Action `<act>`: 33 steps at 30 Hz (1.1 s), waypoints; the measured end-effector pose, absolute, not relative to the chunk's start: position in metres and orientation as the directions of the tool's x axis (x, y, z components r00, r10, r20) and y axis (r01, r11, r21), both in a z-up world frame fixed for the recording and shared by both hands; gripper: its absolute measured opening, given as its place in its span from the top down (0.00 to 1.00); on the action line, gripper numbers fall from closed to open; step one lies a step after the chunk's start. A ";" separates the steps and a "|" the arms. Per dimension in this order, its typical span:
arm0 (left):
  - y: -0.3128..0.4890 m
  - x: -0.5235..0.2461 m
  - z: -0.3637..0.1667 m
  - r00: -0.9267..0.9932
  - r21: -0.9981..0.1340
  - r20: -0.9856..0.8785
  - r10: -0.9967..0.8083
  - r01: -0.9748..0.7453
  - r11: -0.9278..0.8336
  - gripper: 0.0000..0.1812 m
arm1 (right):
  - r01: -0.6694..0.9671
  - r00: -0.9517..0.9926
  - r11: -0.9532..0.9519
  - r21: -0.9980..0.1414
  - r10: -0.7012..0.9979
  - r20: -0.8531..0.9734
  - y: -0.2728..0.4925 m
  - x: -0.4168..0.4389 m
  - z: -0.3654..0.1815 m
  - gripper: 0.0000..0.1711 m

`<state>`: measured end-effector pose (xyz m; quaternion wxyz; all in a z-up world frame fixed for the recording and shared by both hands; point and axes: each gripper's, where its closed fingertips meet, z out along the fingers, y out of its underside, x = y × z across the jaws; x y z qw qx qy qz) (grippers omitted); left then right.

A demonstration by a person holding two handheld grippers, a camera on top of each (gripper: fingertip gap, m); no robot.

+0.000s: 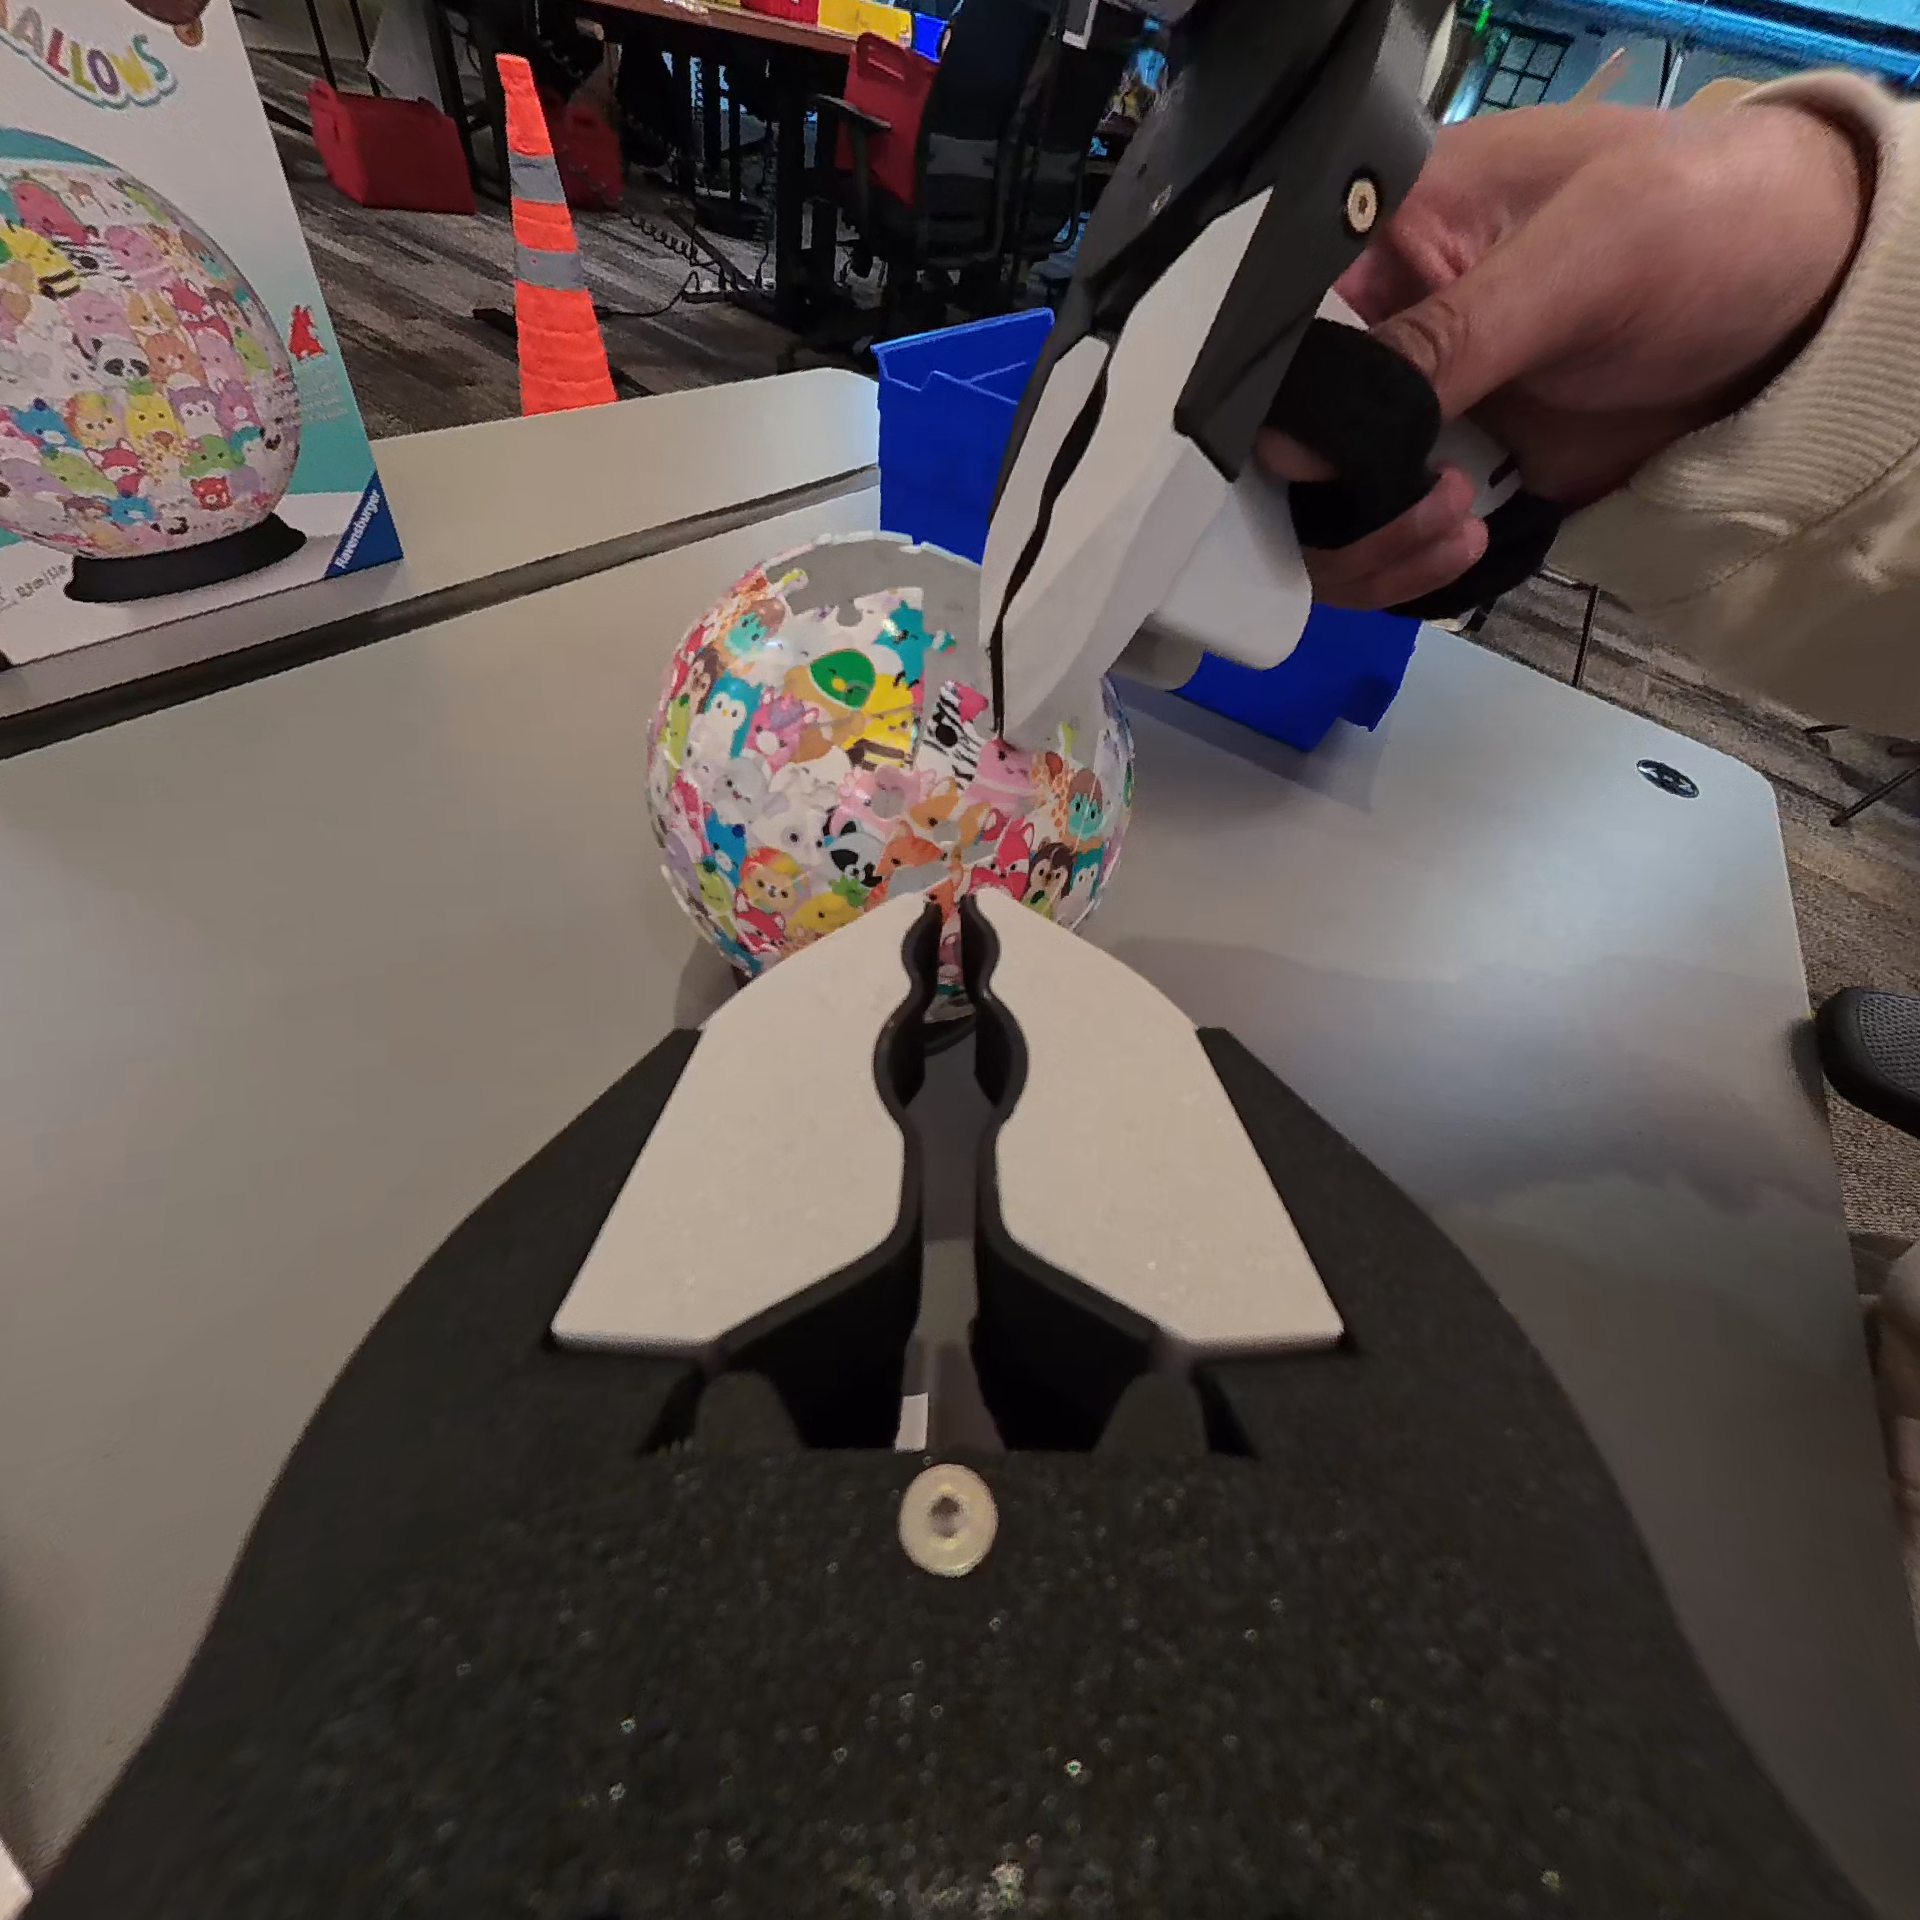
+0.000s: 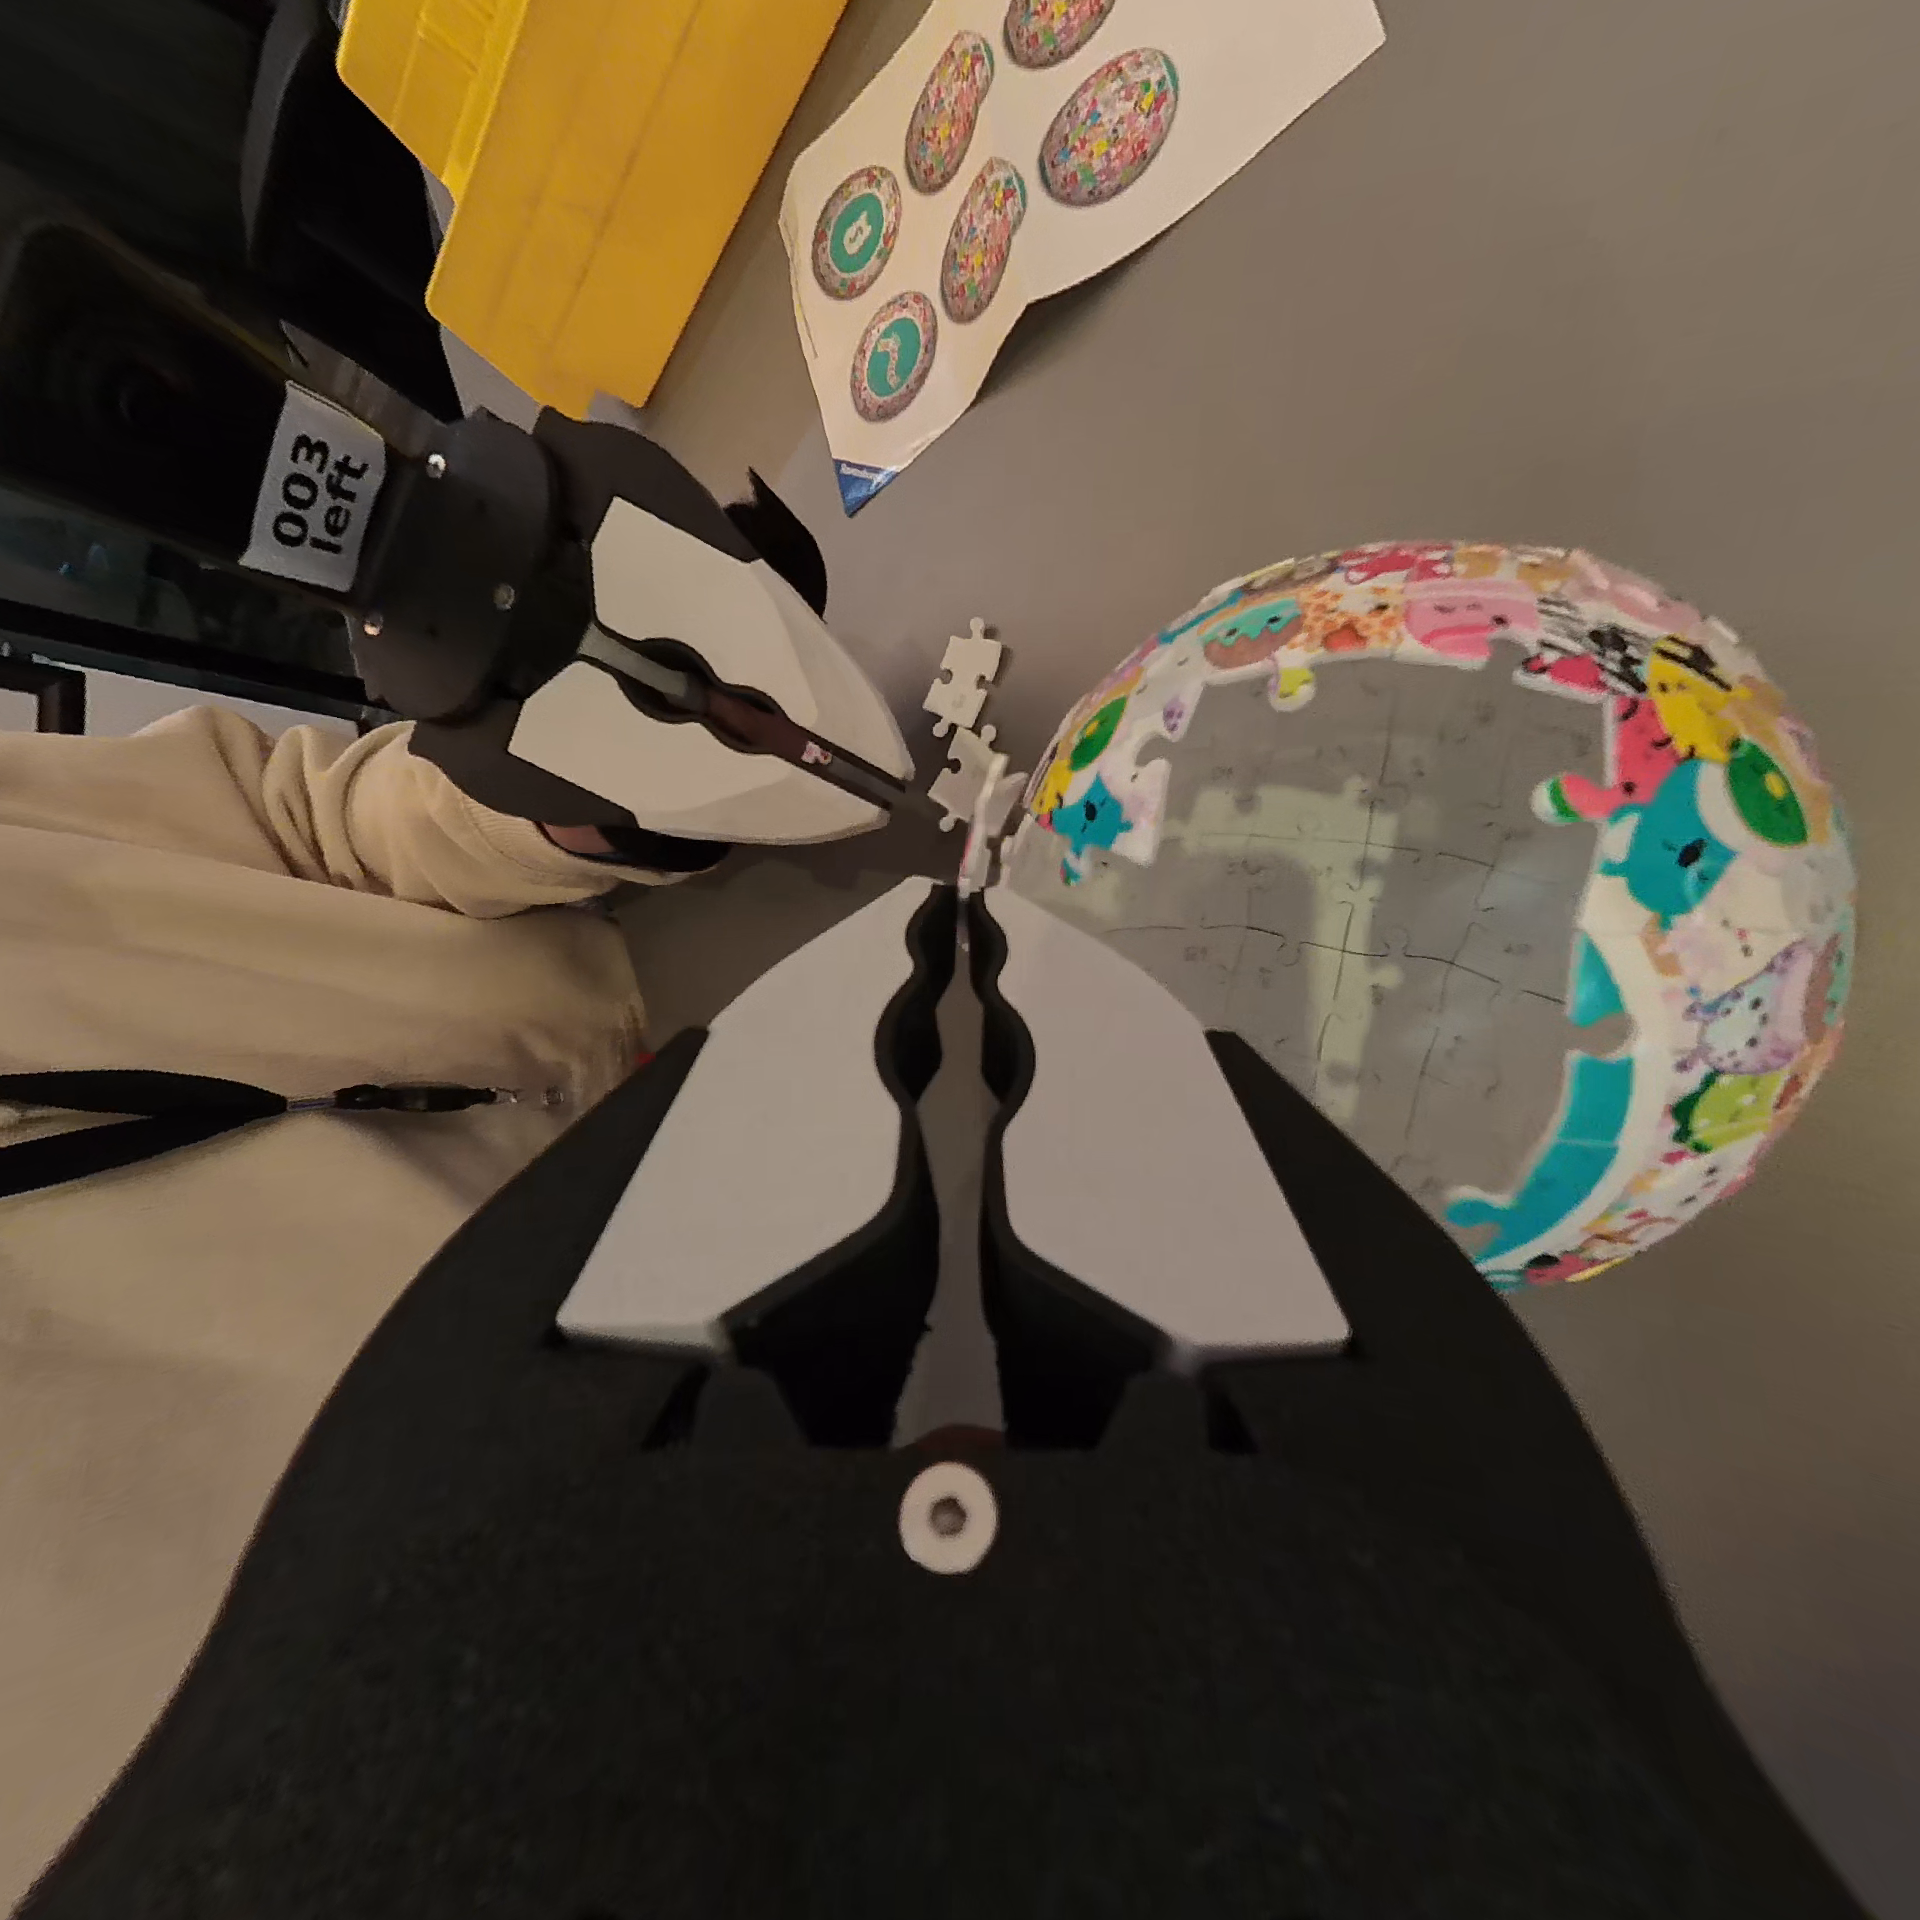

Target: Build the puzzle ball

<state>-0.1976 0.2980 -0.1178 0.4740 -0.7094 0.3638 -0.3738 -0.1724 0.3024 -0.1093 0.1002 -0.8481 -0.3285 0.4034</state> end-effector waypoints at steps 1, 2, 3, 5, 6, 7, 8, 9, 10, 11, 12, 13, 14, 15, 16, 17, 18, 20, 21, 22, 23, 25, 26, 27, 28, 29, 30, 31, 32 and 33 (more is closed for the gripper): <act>0.298 -0.198 -0.118 0.456 -0.944 0.185 -0.870 -0.163 -0.286 0.98 | 0.477 0.461 -0.769 -0.425 0.631 -0.624 0.302 -0.172 -0.110 0.99; 0.298 -0.197 -0.118 0.455 -0.944 0.186 -0.871 -0.163 -0.287 0.98 | 0.482 0.461 -0.774 -0.411 0.623 -0.632 0.301 -0.172 -0.110 0.99; 0.298 -0.197 -0.119 0.454 -0.944 0.187 -0.871 -0.163 -0.288 0.98 | 0.482 0.460 -0.779 -0.401 0.615 -0.641 0.301 -0.172 -0.110 0.99; 0.298 -0.196 -0.119 0.451 -0.942 0.189 -0.872 -0.166 -0.290 0.98 | 0.478 0.464 -0.793 -0.378 0.594 -0.657 0.300 -0.171 -0.110 0.99; 0.298 -0.196 -0.120 0.451 -0.942 0.188 -0.872 -0.167 -0.290 0.98 | 0.477 0.468 -0.795 -0.374 0.590 -0.658 0.301 -0.171 -0.110 0.99; 0.298 -0.195 -0.119 0.451 -0.943 0.188 -0.872 -0.167 -0.289 0.98 | 0.482 0.474 -0.795 -0.367 0.589 -0.654 0.301 -0.170 -0.111 0.99; 0.297 -0.195 -0.119 0.450 -0.943 0.187 -0.873 -0.167 -0.289 0.98 | 0.481 0.475 -0.794 -0.372 0.593 -0.650 0.302 -0.170 -0.110 0.99; 0.297 -0.195 -0.119 0.450 -0.943 0.187 -0.873 -0.168 -0.288 0.98 | 0.482 0.477 -0.794 -0.370 0.593 -0.649 0.302 -0.170 -0.110 0.99; 0.297 -0.194 -0.119 0.449 -0.943 0.187 -0.874 -0.168 -0.288 0.98 | 0.487 0.479 -0.793 -0.366 0.593 -0.647 0.302 -0.170 -0.111 0.99; 0.297 -0.194 -0.120 0.449 -0.942 0.188 -0.873 -0.169 -0.289 0.98 | 0.491 0.480 -0.792 -0.364 0.594 -0.645 0.301 -0.170 -0.111 0.99; 0.297 -0.194 -0.120 0.449 -0.942 0.189 -0.873 -0.168 -0.290 0.98 | 0.492 0.482 -0.791 -0.364 0.596 -0.642 0.302 -0.171 -0.111 0.99; 0.298 -0.193 -0.120 0.449 -0.942 0.189 -0.873 -0.169 -0.290 0.98 | 0.494 0.486 -0.791 -0.361 0.596 -0.639 0.302 -0.170 -0.111 0.99; 0.298 -0.193 -0.120 0.451 -0.942 0.188 -0.873 -0.169 -0.290 0.98 | 0.499 0.490 -0.790 -0.356 0.596 -0.636 0.302 -0.170 -0.111 0.99; 0.300 -0.192 -0.120 0.454 -0.942 0.187 -0.871 -0.169 -0.290 0.99 | 0.502 0.490 -0.787 -0.357 0.600 -0.633 0.303 -0.170 -0.110 0.99; 0.301 -0.192 -0.120 0.459 -0.941 0.186 -0.869 -0.172 -0.292 1.00 | 0.505 0.494 -0.786 -0.356 0.601 -0.628 0.304 -0.170 -0.109 0.99; 0.302 -0.192 -0.121 0.465 -0.939 0.184 -0.866 -0.176 -0.294 1.00 | 0.508 0.498 -0.786 -0.351 0.601 -0.625 0.304 -0.170 -0.109 0.99; 0.304 -0.192 -0.123 0.473 -0.938 0.182 -0.862 -0.180 -0.297 1.00 | 0.514 0.499 -0.784 -0.348 0.603 -0.622 0.304 -0.170 -0.109 0.99; 0.307 -0.193 -0.125 0.481 -0.934 0.186 -0.857 -0.184 -0.306 1.00 | 0.527 0.502 -0.779 -0.342 0.609 -0.614 0.303 -0.170 -0.110 0.99; 0.307 -0.192 -0.126 0.481 -0.932 0.191 -0.856 -0.185 -0.312 1.00 | 0.532 0.504 -0.775 -0.340 0.613 -0.609 0.302 -0.171 -0.110 0.99; 0.309 -0.192 -0.127 0.486 -0.929 0.192 -0.852 -0.190 -0.318 1.00 | 0.538 0.505 -0.772 -0.338 0.617 -0.604 0.302 -0.171 -0.111 0.99; 0.311 -0.193 -0.130 0.494 -0.925 0.190 -0.848 -0.199 -0.324 1.00 | 0.544 0.508 -0.769 -0.336 0.620 -0.598 0.302 -0.171 -0.112 0.99; 0.312 -0.193 -0.133 0.497 -0.920 0.191 -0.847 -0.209 -0.330 1.00 | 0.550 0.510 -0.767 -0.331 0.622 -0.594 0.302 -0.172 -0.112 0.99; 0.312 -0.192 -0.133 0.495 -0.920 0.193 -0.847 -0.210 -0.332 1.00 | 0.552 0.512 -0.767 -0.328 0.622 -0.593 0.303 -0.172 -0.112 0.99; 0.312 -0.192 -0.134 0.496 -0.919 0.191 -0.847 -0.213 -0.331 1.00 | 0.555 0.514 -0.765 -0.325 0.623 -0.590 0.303 -0.172 -0.112 0.99; 0.313 -0.192 -0.134 0.497 -0.920 0.186 -0.848 -0.216 -0.328 1.00 | 0.558 0.516 -0.764 -0.324 0.625 -0.586 0.304 -0.172 -0.112 0.99; 0.313 -0.192 -0.133 0.498 -0.921 0.181 -0.848 -0.218 -0.324 1.00 | 0.562 0.513 -0.761 -0.324 0.629 -0.584 0.303 -0.172 -0.111 0.99; 0.313 -0.191 -0.133 0.497 -0.922 0.178 -0.849 -0.218 -0.320 1.00 | 0.570 0.512 -0.757 -0.320 0.632 -0.581 0.303 -0.172 -0.112 0.99; 0.313 -0.190 -0.132 0.497 -0.922 0.175 -0.850 -0.219 -0.318 1.00 | 0.575 0.513 -0.755 -0.317 0.634 -0.579 0.303 -0.171 -0.112 0.99; 0.314 -0.190 -0.131 0.496 -0.924 0.173 -0.851 -0.218 -0.315 1.00 | 0.576 0.512 -0.753 -0.317 0.635 -0.579 0.303 -0.172 -0.112 0.99; 0.314 -0.189 -0.130 0.494 -0.924 0.173 -0.852 -0.218 -0.313 1.00 | 0.578 0.513 -0.754 -0.313 0.634 -0.579 0.302 -0.172 -0.112 0.99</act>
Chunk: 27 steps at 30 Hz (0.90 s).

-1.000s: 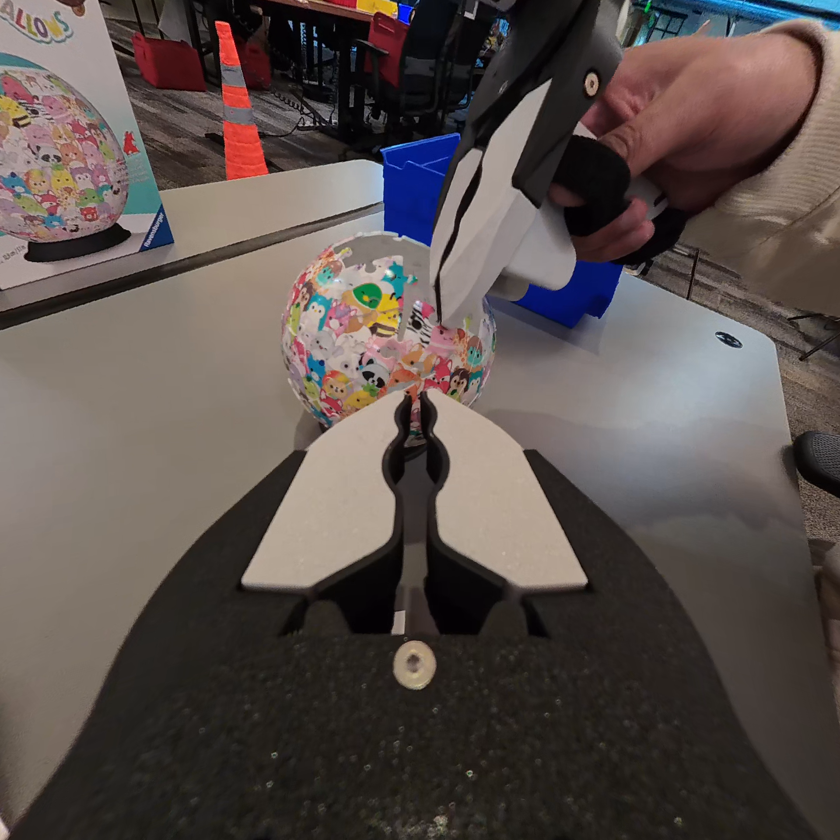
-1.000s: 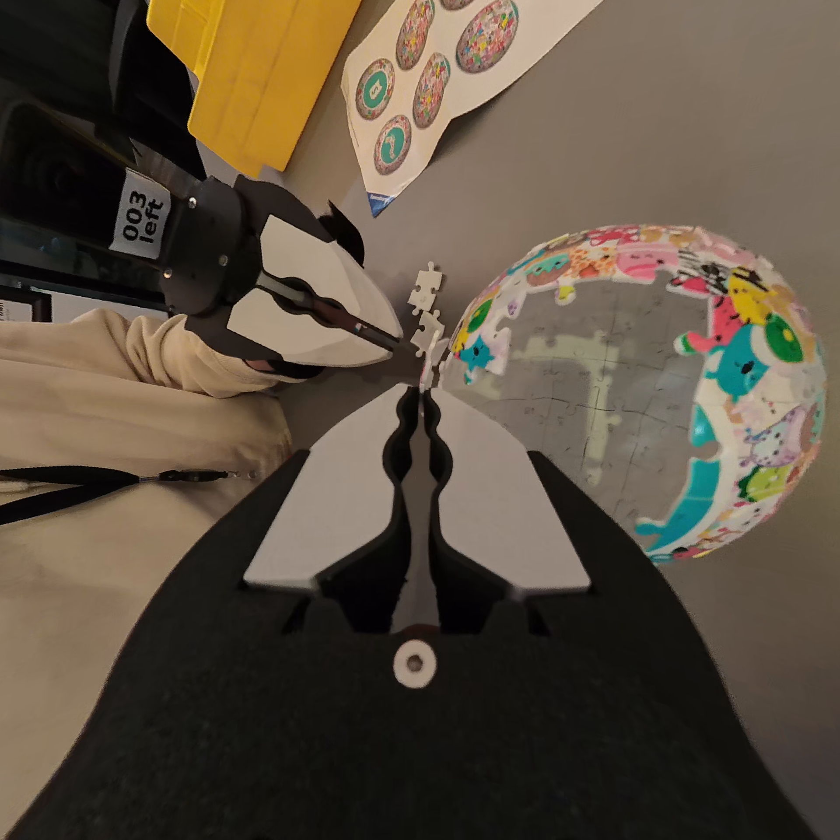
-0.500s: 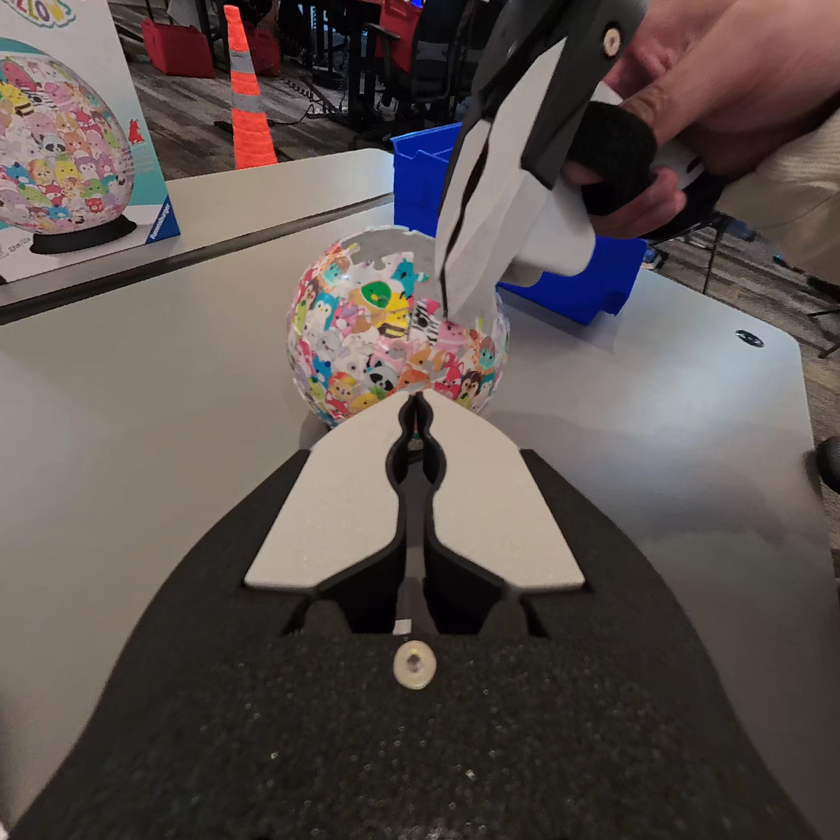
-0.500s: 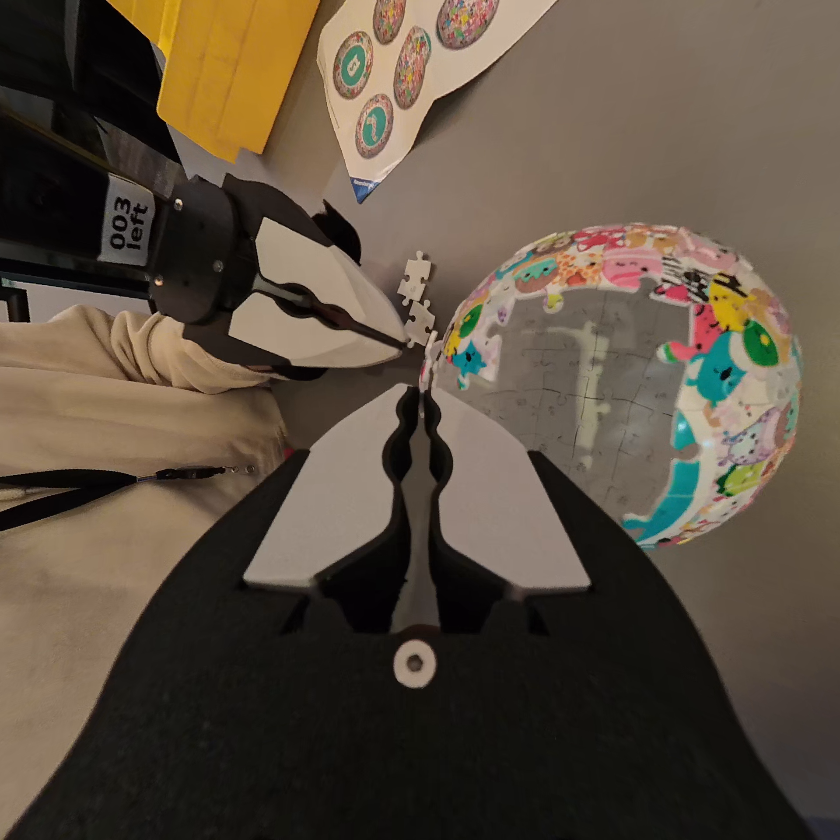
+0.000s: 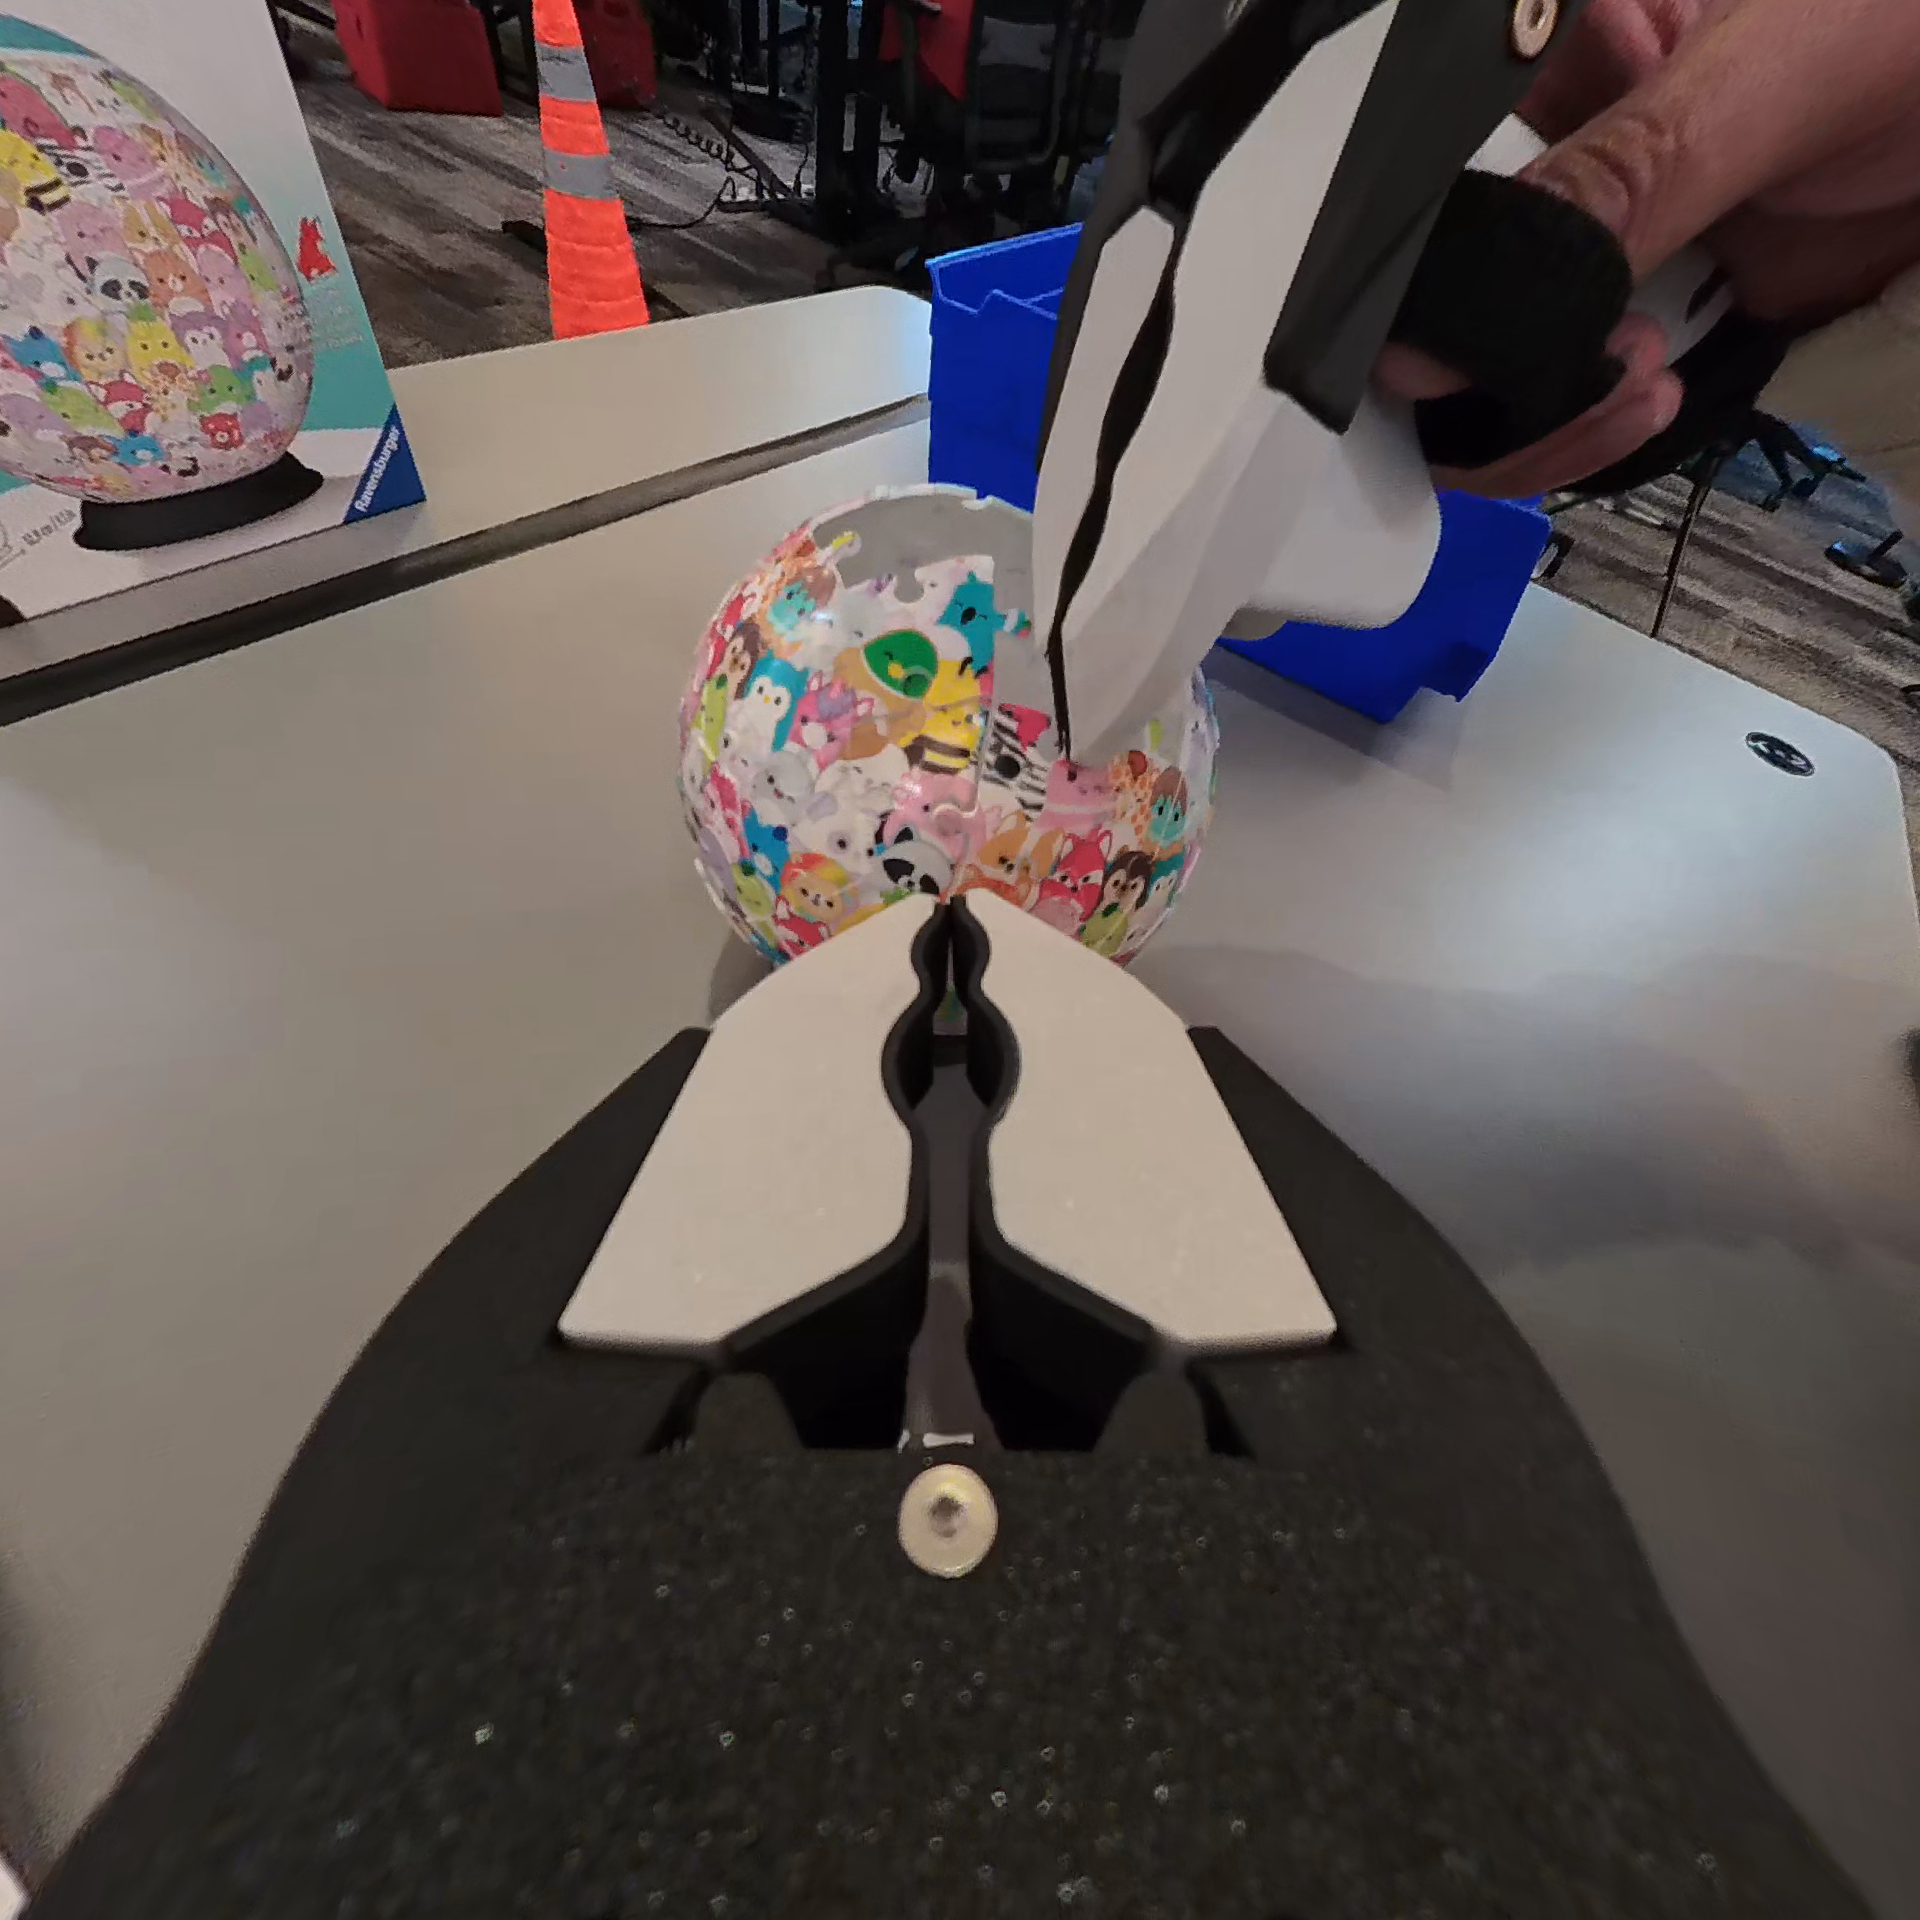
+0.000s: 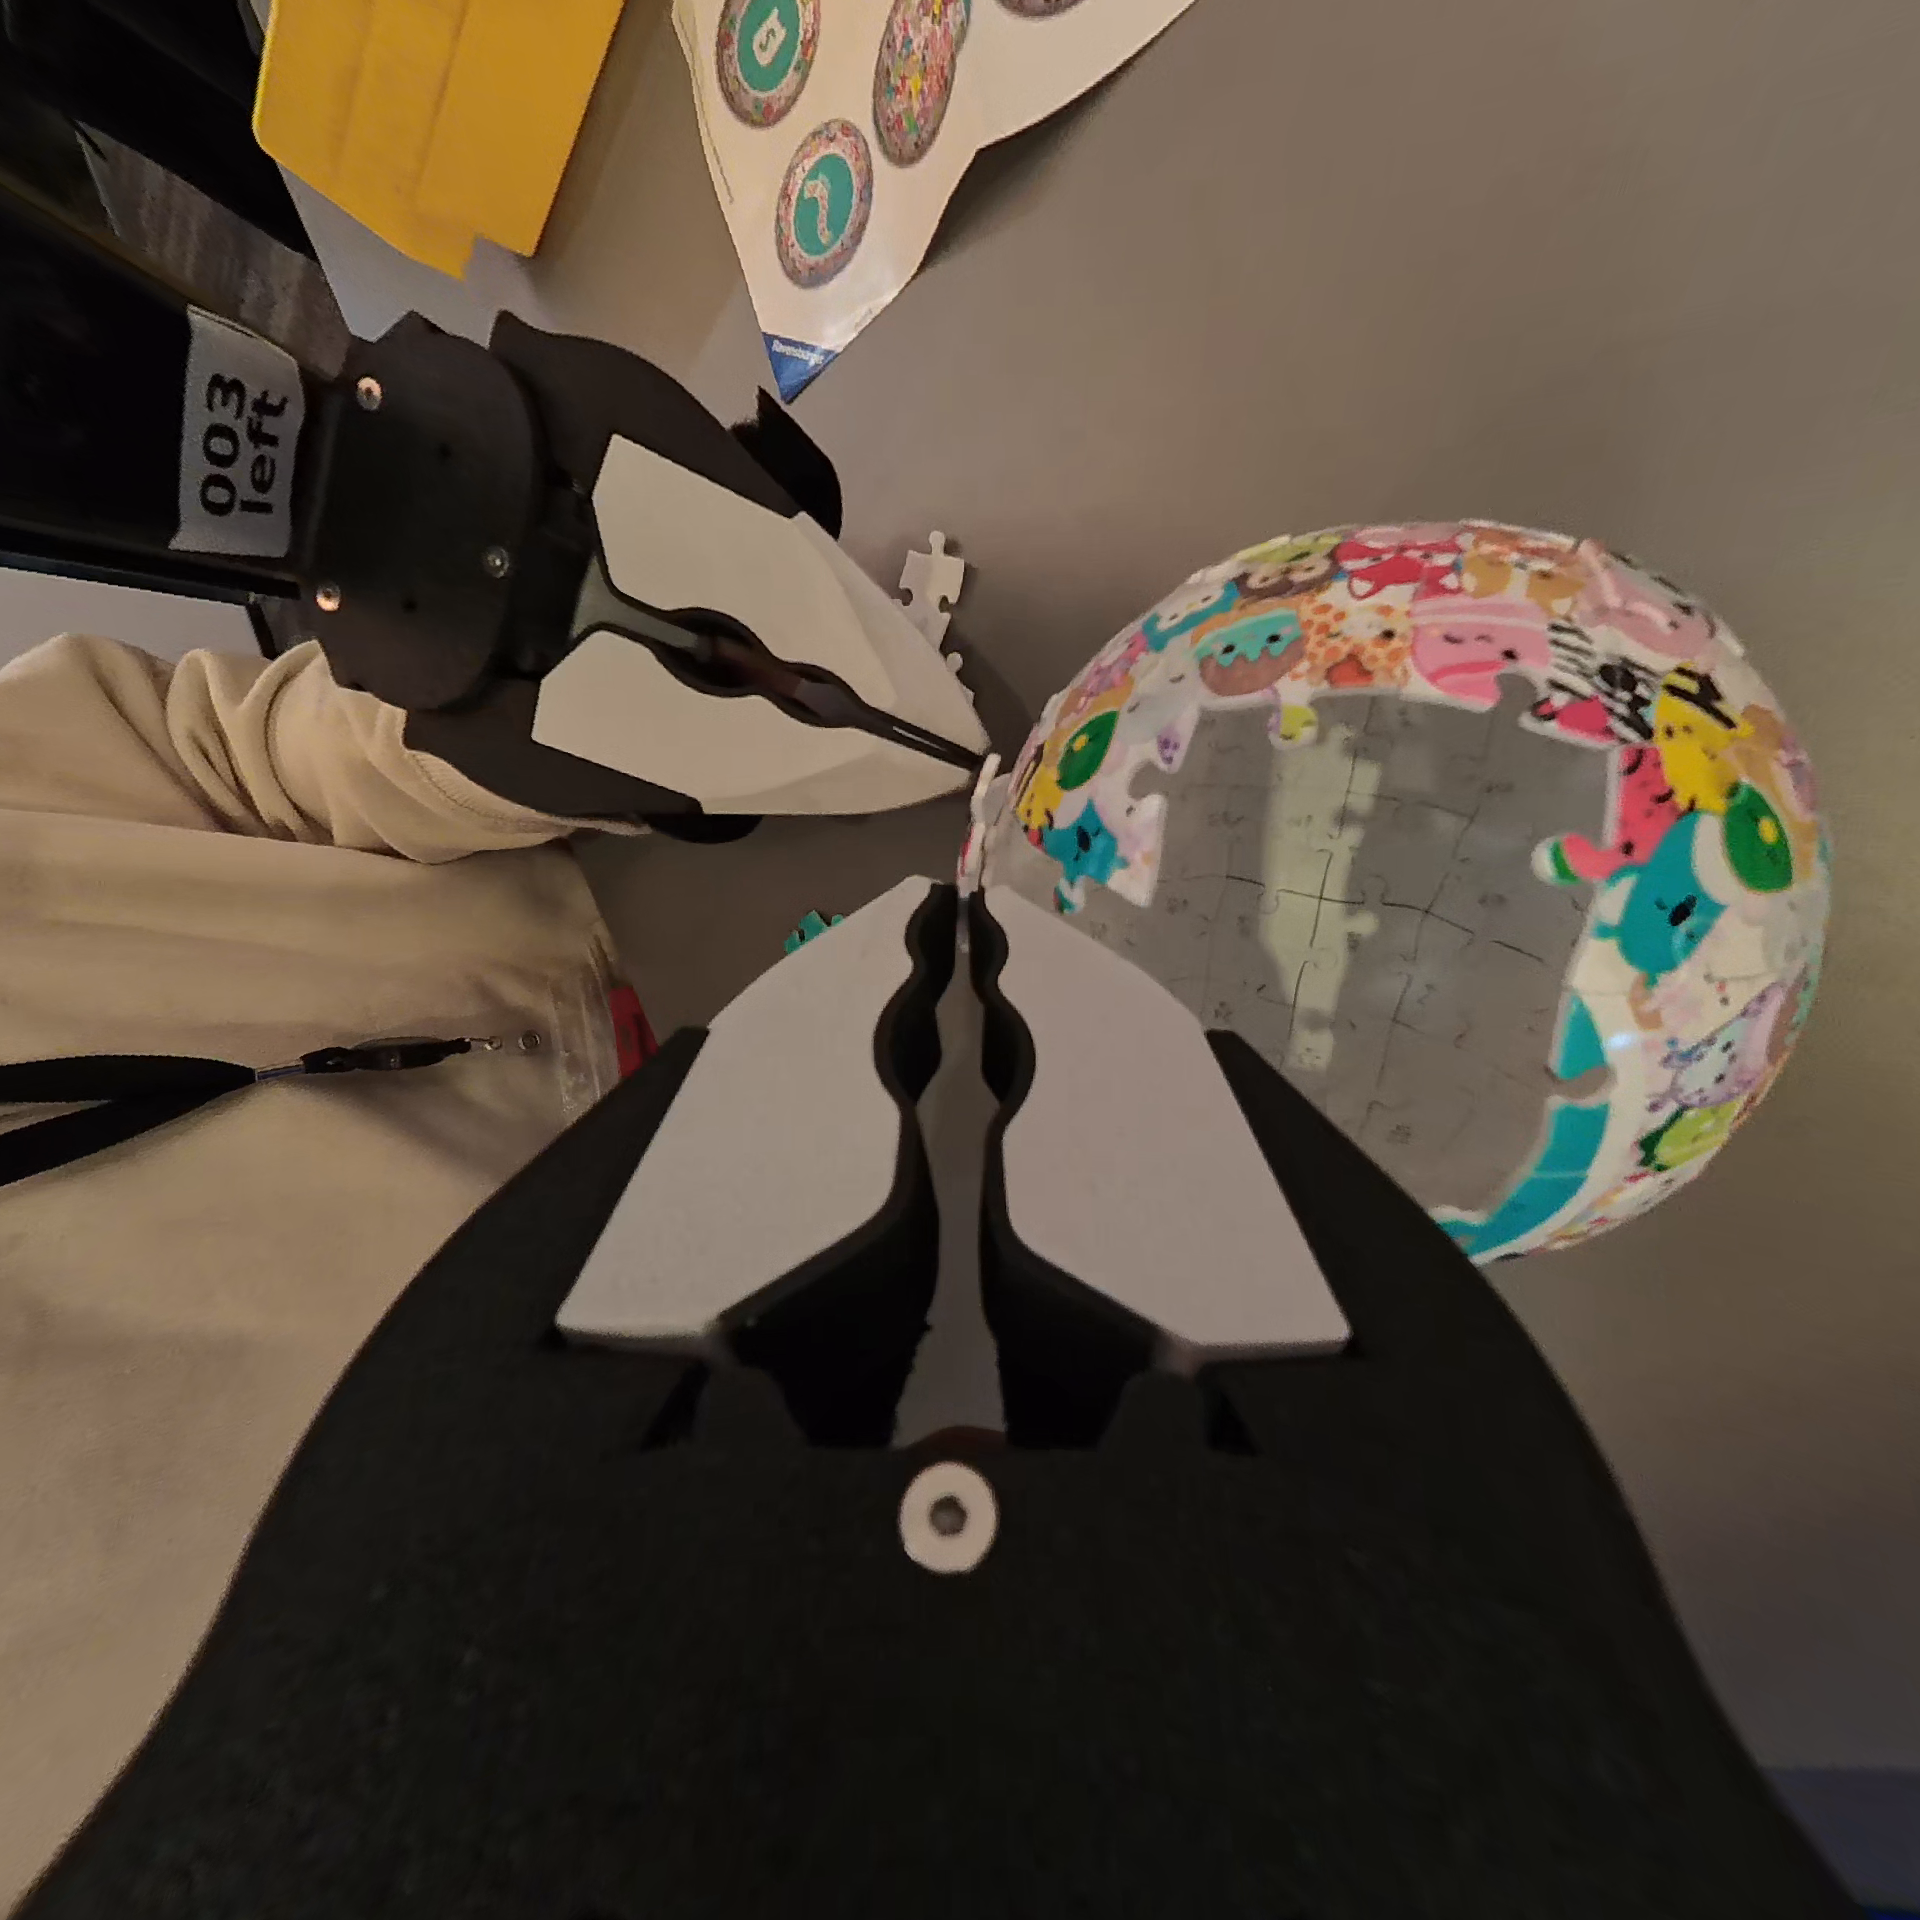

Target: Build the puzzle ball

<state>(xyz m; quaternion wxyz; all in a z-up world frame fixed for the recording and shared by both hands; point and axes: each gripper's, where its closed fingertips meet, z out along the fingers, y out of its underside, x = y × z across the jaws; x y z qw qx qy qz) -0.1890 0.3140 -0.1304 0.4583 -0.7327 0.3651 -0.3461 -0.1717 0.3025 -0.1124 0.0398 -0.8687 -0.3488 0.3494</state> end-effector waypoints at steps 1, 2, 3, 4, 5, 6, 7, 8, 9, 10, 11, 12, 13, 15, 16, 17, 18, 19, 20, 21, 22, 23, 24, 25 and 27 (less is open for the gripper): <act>0.314 -0.188 -0.130 0.490 -0.924 0.173 -0.854 -0.219 -0.314 1.00 | 0.580 0.512 -0.753 -0.311 0.634 -0.579 0.302 -0.172 -0.113 0.99; 0.314 -0.187 -0.131 0.487 -0.923 0.174 -0.856 -0.222 -0.314 1.00 | 0.581 0.512 -0.752 -0.312 0.635 -0.578 0.302 -0.172 -0.113 0.99; 0.314 -0.186 -0.132 0.485 -0.922 0.174 -0.857 -0.226 -0.315 1.00 | 0.581 0.512 -0.752 -0.311 0.635 -0.578 0.302 -0.171 -0.113 0.99; 0.313 -0.185 -0.133 0.484 -0.921 0.172 -0.858 -0.230 -0.315 1.00 | 0.580 0.513 -0.752 -0.314 0.636 -0.577 0.303 -0.171 -0.113 0.99; 0.313 -0.185 -0.133 0.484 -0.921 0.171 -0.858 -0.232 -0.314 1.00 | 0.578 0.512 -0.753 -0.316 0.636 -0.578 0.303 -0.171 -0.113 0.99; 0.313 -0.184 -0.134 0.484 -0.920 0.171 -0.858 -0.232 -0.315 1.00 | 0.578 0.512 -0.753 -0.314 0.634 -0.579 0.302 -0.170 -0.113 0.99; 0.312 -0.184 -0.133 0.483 -0.920 0.173 -0.858 -0.231 -0.316 1.00 | 0.578 0.512 -0.754 -0.313 0.634 -0.580 0.302 -0.170 -0.113 0.98; 0.312 -0.184 -0.133 0.482 -0.920 0.176 -0.858 -0.230 -0.317 1.00 | 0.577 0.511 -0.753 -0.315 0.634 -0.580 0.302 -0.170 -0.113 0.99; 0.312 -0.183 -0.132 0.481 -0.921 0.177 -0.859 -0.227 -0.317 1.00 | 0.578 0.511 -0.753 -0.315 0.635 -0.579 0.302 -0.169 -0.113 0.98; 0.312 -0.183 -0.132 0.478 -0.922 0.178 -0.860 -0.225 -0.316 1.00 | 0.578 0.512 -0.753 -0.315 0.635 -0.579 0.303 -0.168 -0.113 0.98; 0.311 -0.182 -0.132 0.476 -0.921 0.179 -0.861 -0.226 -0.316 1.00 | 0.577 0.511 -0.753 -0.317 0.635 -0.579 0.303 -0.168 -0.113 0.98; 0.311 -0.182 -0.132 0.474 -0.921 0.179 -0.862 -0.227 -0.316 1.00 | 0.578 0.511 -0.753 -0.315 0.635 -0.579 0.303 -0.168 -0.113 0.98; 0.311 -0.181 -0.133 0.474 -0.921 0.179 -0.862 -0.229 -0.316 1.00 | 0.579 0.510 -0.753 -0.313 0.634 -0.581 0.303 -0.167 -0.114 0.98; 0.310 -0.181 -0.132 0.474 -0.921 0.180 -0.862 -0.228 -0.317 1.00 | 0.578 0.510 -0.753 -0.314 0.634 -0.582 0.304 -0.167 -0.114 0.98; 0.309 -0.181 -0.131 0.470 -0.921 0.182 -0.864 -0.227 -0.317 1.00 | 0.578 0.511 -0.753 -0.314 0.634 -0.580 0.304 -0.166 -0.114 0.98; 0.308 -0.181 -0.130 0.468 -0.923 0.182 -0.864 -0.223 -0.315 1.00 | 0.579 0.509 -0.752 -0.315 0.635 -0.580 0.304 -0.166 -0.114 0.98; 0.307 -0.181 -0.128 0.468 -0.925 0.183 -0.865 -0.216 -0.312 1.00 | 0.579 0.509 -0.752 -0.315 0.636 -0.581 0.304 -0.166 -0.114 0.98; 0.307 -0.180 -0.128 0.467 -0.926 0.183 -0.865 -0.213 -0.311 1.00 | 0.579 0.509 -0.751 -0.316 0.637 -0.579 0.305 -0.166 -0.114 0.98; 0.307 -0.180 -0.129 0.467 -0.924 0.182 -0.865 -0.218 -0.313 1.00 | 0.580 0.508 -0.751 -0.316 0.637 -0.580 0.305 -0.166 -0.114 0.98; 0.307 -0.179 -0.131 0.468 -0.922 0.181 -0.865 -0.226 -0.315 1.00 | 0.580 0.507 -0.750 -0.317 0.637 -0.580 0.305 -0.167 -0.114 0.98; 0.307 -0.179 -0.132 0.467 -0.921 0.180 -0.866 -0.228 -0.315 1.00 | 0.580 0.509 -0.750 -0.318 0.639 -0.577 0.305 -0.166 -0.114 0.98; 0.307 -0.179 -0.131 0.465 -0.921 0.183 -0.866 -0.226 -0.316 1.00 | 0.579 0.509 -0.750 -0.320 0.639 -0.577 0.306 -0.166 -0.114 0.98; 0.307 -0.180 -0.130 0.467 -0.923 0.184 -0.865 -0.220 -0.315 1.00 | 0.578 0.507 -0.750 -0.321 0.638 -0.579 0.306 -0.166 -0.114 0.98; 0.307 -0.181 -0.127 0.471 -0.926 0.182 -0.863 -0.212 -0.311 1.00 | 0.577 0.507 -0.751 -0.322 0.638 -0.580 0.306 -0.166 -0.114 0.98; 0.307 -0.181 -0.123 0.470 -0.931 0.186 -0.863 -0.198 -0.308 1.00 | 0.575 0.506 -0.751 -0.323 0.637 -0.582 0.305 -0.166 -0.115 0.98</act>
